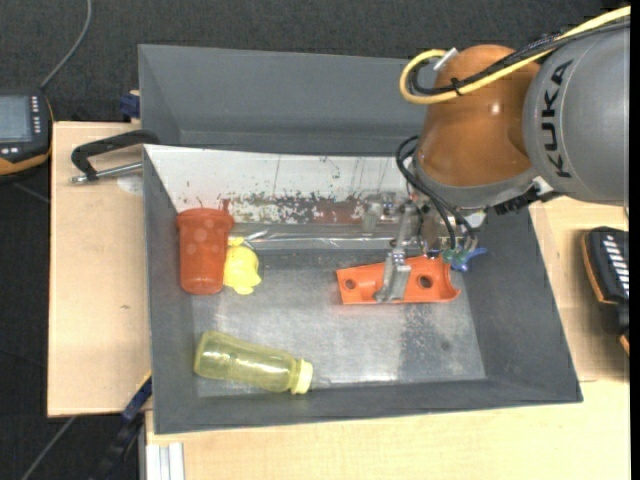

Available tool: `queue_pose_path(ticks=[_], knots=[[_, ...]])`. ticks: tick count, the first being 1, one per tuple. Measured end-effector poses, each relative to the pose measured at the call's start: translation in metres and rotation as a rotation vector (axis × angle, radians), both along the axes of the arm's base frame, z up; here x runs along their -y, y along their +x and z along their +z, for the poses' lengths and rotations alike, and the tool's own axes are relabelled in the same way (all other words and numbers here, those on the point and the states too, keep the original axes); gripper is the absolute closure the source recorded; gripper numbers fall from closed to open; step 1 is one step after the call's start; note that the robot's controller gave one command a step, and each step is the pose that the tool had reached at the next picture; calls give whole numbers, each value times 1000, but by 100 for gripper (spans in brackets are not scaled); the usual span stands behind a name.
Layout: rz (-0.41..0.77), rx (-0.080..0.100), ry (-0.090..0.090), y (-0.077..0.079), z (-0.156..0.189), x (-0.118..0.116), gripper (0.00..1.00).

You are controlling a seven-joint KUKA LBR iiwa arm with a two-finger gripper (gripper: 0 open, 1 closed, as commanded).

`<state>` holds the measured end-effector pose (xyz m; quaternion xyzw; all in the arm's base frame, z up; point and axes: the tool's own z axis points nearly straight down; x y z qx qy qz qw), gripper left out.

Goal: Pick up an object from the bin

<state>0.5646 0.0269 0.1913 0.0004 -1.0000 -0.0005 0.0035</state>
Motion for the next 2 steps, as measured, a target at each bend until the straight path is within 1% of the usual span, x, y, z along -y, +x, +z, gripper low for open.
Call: queue_pose_path(ticks=[1,2], knots=[[-1,9,0,2,5,0,0],[18,11,1,7,-50,2,0]])
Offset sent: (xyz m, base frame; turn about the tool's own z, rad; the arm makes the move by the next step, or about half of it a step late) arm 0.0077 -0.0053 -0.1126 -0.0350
